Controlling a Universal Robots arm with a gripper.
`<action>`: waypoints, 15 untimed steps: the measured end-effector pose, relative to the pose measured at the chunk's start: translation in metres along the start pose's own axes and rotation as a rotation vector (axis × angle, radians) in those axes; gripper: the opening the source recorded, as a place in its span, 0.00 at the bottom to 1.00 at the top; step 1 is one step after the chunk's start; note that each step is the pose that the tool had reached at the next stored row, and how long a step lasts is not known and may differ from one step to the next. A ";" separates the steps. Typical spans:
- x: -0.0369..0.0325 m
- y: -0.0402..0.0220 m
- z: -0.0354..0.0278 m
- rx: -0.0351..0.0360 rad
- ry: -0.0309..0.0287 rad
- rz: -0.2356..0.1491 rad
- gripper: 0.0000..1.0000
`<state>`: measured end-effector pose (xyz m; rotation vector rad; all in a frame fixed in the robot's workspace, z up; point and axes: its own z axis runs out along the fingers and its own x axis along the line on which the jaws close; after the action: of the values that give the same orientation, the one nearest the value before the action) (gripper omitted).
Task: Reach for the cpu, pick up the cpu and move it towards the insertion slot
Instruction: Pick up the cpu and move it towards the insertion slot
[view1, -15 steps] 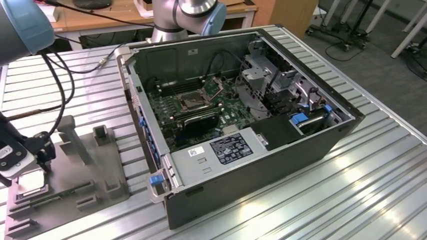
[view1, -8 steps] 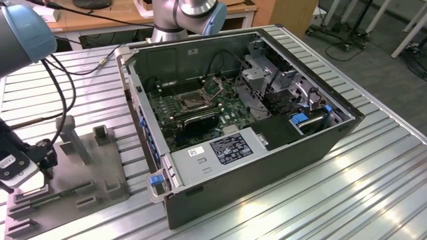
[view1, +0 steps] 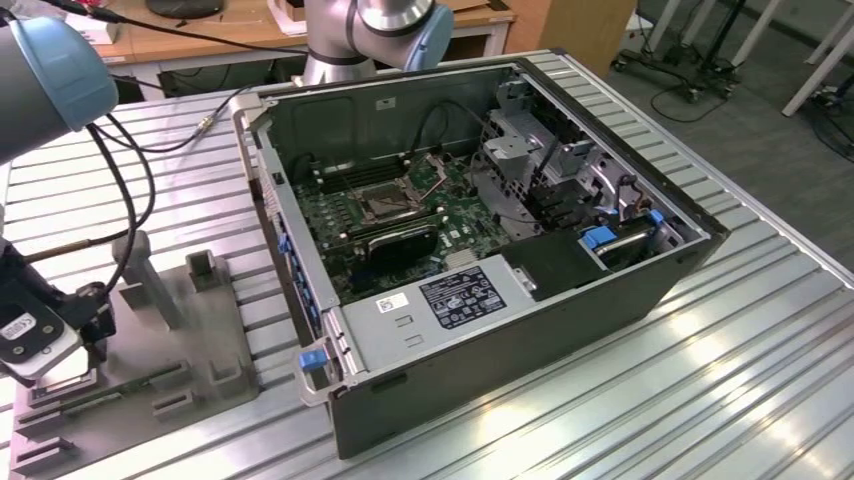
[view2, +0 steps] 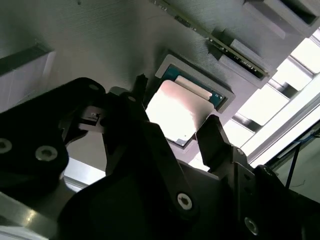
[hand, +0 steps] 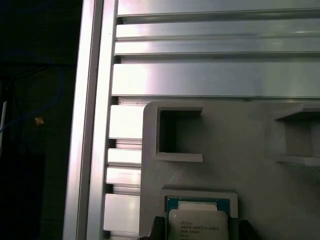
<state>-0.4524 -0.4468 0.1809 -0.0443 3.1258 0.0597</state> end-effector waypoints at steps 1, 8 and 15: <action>0.0000 0.0000 0.0001 0.0000 -0.0002 0.000 0.64; 0.0019 0.0000 0.0003 -0.0008 -0.0002 0.000 0.64; 0.0019 0.0001 0.0004 -0.0016 -0.0003 0.000 0.64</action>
<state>-0.4543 -0.4468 0.1805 -0.0442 3.1255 0.0622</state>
